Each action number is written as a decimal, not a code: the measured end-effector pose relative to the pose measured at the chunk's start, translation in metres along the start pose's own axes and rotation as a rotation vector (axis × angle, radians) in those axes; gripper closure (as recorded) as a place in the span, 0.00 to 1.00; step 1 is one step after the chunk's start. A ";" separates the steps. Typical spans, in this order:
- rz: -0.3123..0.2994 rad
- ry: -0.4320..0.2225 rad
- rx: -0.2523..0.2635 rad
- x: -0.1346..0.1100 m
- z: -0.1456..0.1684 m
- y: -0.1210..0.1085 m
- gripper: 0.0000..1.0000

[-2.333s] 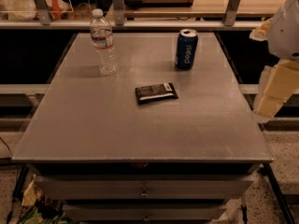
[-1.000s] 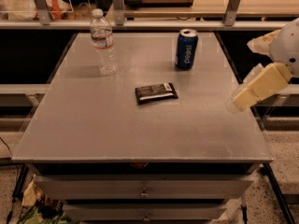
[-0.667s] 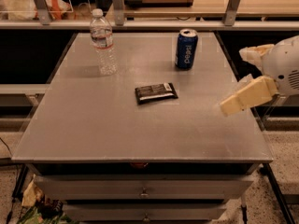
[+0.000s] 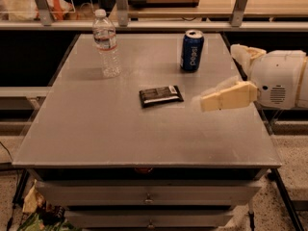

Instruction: Pick water bottle

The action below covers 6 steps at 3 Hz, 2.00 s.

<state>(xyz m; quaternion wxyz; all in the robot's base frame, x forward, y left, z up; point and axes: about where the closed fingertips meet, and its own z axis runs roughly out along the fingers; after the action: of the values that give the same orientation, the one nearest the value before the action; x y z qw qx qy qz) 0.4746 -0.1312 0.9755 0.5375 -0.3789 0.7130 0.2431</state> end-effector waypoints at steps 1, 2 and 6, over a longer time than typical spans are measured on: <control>0.001 -0.028 -0.004 -0.010 0.003 0.005 0.00; 0.001 -0.028 -0.004 -0.010 0.003 0.005 0.00; 0.002 -0.047 0.246 0.019 0.096 -0.035 0.00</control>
Offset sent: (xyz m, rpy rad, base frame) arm -0.0003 0.0088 0.0095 0.0301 -0.0168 0.0050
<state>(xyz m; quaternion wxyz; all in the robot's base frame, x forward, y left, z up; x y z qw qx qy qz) 0.5560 -0.0849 0.9300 0.5962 -0.3039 0.7250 0.1632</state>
